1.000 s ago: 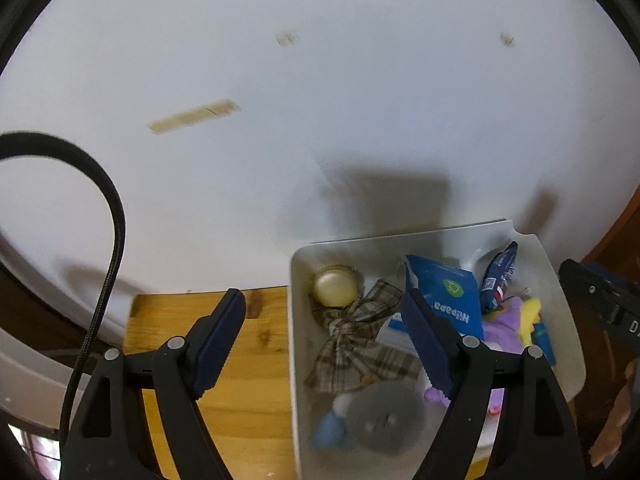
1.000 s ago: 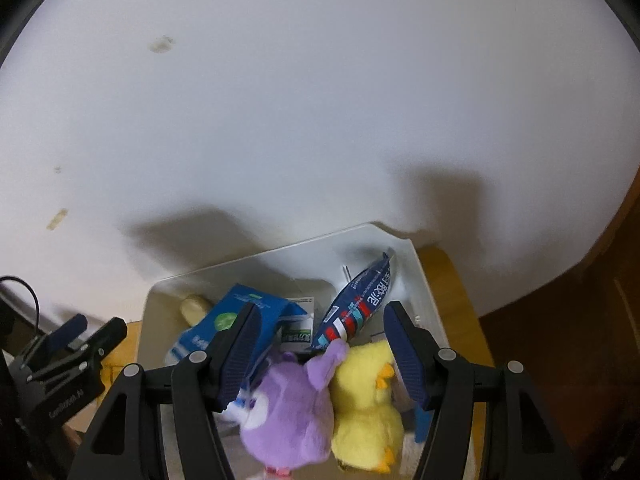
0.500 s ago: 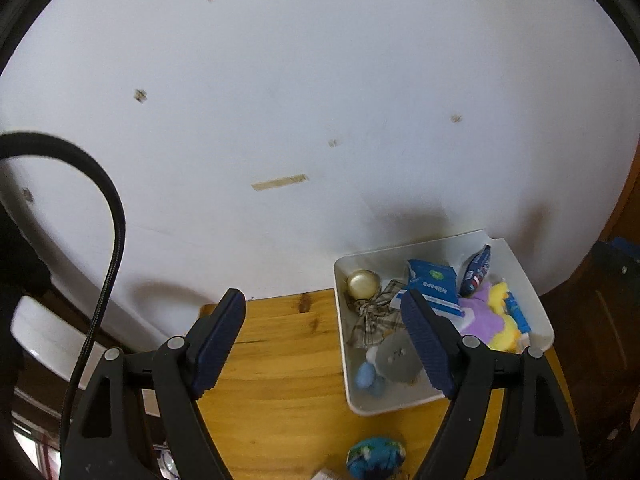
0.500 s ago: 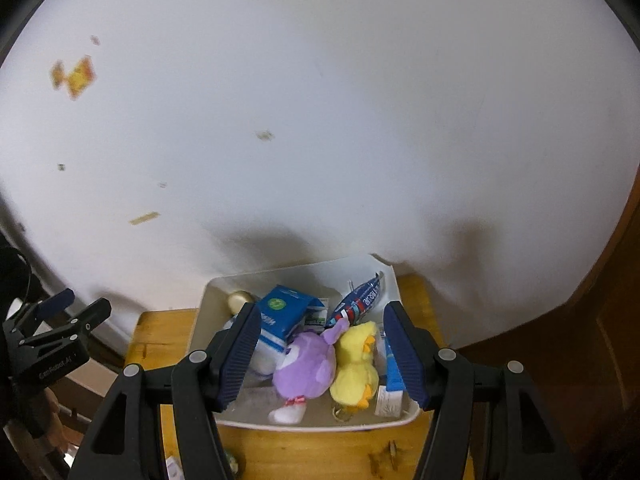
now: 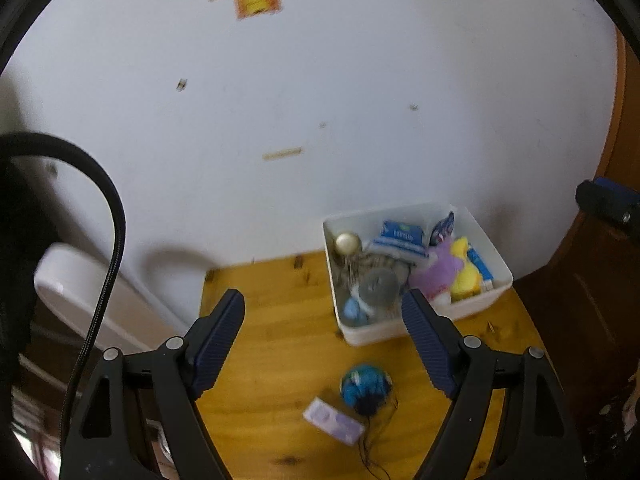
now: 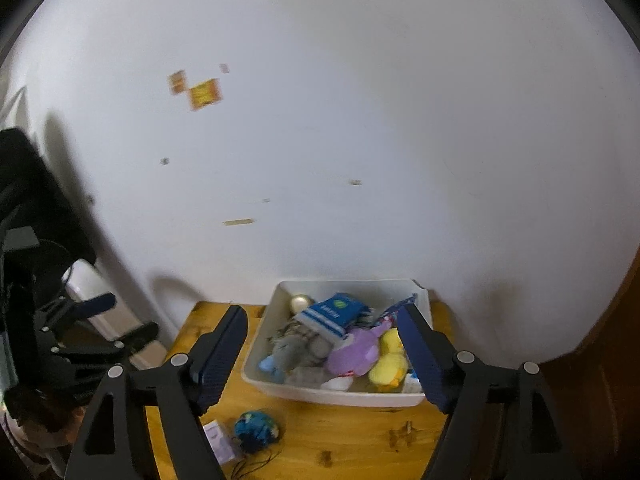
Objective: Organize objects
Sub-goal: 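Withdraw both open tools from the tray back over the table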
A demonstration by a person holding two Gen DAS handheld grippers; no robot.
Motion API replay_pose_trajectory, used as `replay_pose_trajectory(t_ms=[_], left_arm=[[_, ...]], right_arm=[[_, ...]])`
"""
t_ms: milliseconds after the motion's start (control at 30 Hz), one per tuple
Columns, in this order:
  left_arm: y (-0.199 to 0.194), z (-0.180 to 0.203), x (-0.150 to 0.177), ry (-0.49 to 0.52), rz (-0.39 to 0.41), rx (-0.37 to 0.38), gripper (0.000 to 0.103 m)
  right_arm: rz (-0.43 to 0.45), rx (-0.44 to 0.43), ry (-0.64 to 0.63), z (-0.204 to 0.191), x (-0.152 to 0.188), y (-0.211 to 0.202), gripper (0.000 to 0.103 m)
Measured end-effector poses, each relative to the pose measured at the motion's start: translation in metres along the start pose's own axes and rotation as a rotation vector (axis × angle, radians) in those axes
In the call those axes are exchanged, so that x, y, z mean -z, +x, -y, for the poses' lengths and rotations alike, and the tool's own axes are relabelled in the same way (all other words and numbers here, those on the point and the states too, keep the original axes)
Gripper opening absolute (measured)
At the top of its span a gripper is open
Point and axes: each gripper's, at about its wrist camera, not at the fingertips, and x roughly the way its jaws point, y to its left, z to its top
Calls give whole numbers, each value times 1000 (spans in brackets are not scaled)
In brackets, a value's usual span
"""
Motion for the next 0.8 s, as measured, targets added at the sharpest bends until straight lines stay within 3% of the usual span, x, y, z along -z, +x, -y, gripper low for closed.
replay_pose_trajectory(t_ms=[167, 367, 633, 800], left_arm=[[1, -8, 39, -28, -10, -29, 83], [26, -19, 84, -116, -86, -17, 83], [79, -39, 130, -327, -212, 12, 83], [109, -42, 145, -387, -283, -35, 83]], right_arm=[[-2, -52, -23, -16, 20, -12, 78], [-37, -90, -11, -23, 45, -5, 78], [-151, -120, 46, -23, 93, 43, 78], [-256, -130, 108, -20, 129, 88, 78]])
